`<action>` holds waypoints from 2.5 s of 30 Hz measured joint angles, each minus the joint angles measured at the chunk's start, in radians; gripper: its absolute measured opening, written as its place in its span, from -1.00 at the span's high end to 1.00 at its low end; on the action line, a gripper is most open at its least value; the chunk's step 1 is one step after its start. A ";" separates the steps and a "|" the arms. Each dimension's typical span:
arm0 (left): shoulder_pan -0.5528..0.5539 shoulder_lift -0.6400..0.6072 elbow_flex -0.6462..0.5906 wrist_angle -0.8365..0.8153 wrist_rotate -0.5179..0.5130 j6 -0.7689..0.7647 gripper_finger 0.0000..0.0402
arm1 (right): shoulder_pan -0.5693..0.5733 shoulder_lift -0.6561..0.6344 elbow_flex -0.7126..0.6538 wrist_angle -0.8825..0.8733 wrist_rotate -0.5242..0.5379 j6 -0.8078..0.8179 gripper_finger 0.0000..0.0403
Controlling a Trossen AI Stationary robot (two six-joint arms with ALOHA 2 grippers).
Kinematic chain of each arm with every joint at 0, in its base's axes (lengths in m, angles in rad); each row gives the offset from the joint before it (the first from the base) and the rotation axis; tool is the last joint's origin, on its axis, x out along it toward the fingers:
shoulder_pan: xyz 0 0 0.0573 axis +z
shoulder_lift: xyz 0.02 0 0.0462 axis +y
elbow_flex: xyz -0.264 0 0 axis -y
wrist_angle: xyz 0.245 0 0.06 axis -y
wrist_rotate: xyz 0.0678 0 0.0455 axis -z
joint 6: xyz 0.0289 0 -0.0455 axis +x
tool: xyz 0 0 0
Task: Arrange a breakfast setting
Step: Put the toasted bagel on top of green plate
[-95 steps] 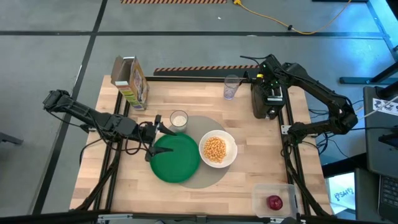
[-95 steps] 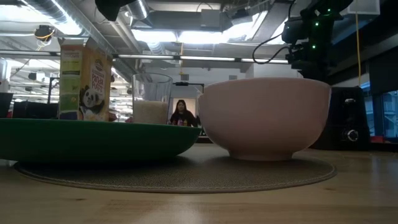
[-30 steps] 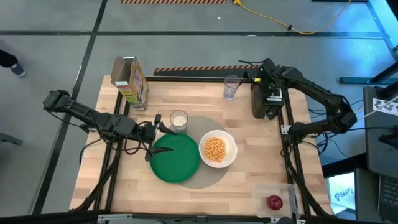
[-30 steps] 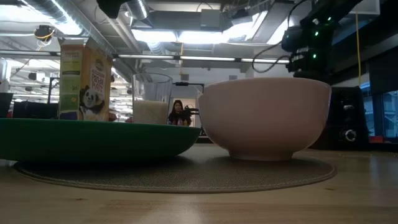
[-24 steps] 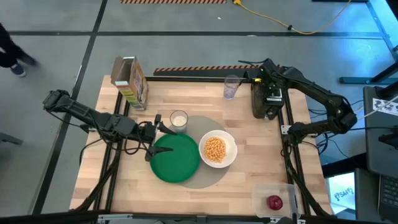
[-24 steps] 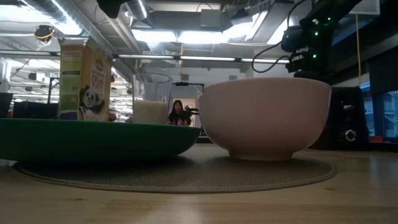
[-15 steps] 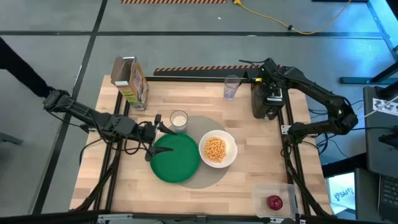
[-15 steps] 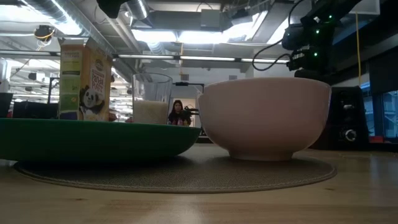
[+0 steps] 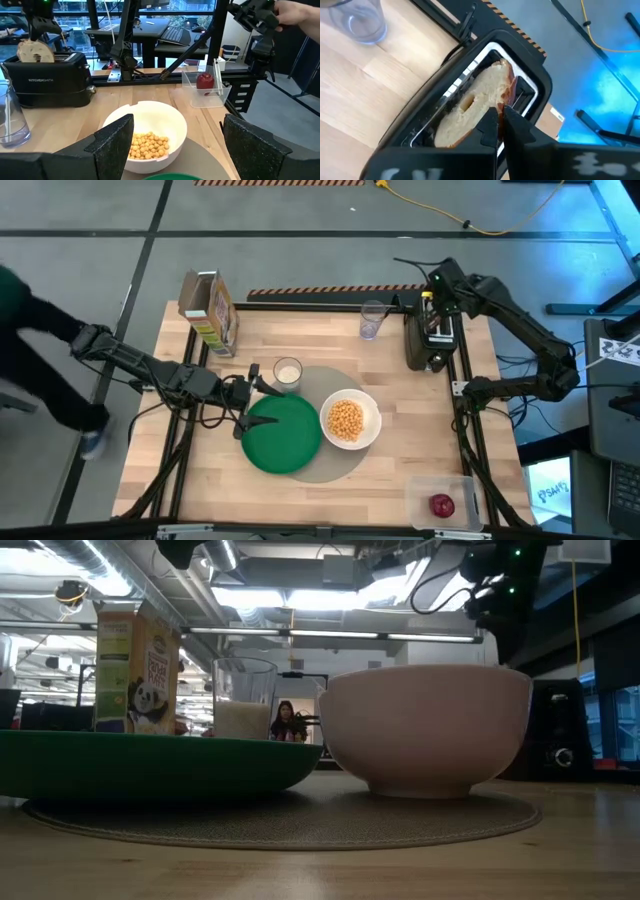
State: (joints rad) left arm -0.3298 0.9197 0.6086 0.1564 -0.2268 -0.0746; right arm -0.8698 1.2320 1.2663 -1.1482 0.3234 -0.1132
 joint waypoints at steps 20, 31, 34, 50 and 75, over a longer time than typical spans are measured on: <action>0.000 0.000 0.000 0.011 0.000 0.000 -0.46 | 0.222 0.000 0.226 -0.006 0.032 -0.023 0.99; 0.000 0.000 0.000 0.011 0.000 0.000 -0.46 | 0.374 0.000 0.242 0.007 0.023 -0.023 0.99; 0.000 0.000 0.000 0.011 0.000 0.000 -0.46 | 0.414 0.000 0.242 0.042 -0.007 -0.024 0.99; -0.014 0.000 0.000 0.010 0.003 -0.026 -0.46 | 0.652 0.013 0.242 0.229 -0.116 -0.049 0.99; -0.303 0.000 0.000 -0.076 -0.262 -0.136 -0.46 | 0.944 0.332 0.242 0.539 -0.202 -0.046 0.99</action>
State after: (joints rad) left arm -0.6331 0.9199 0.6086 0.0804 -0.4887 -0.2108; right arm 0.0744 1.5641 1.5082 -0.6094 0.1217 -0.1589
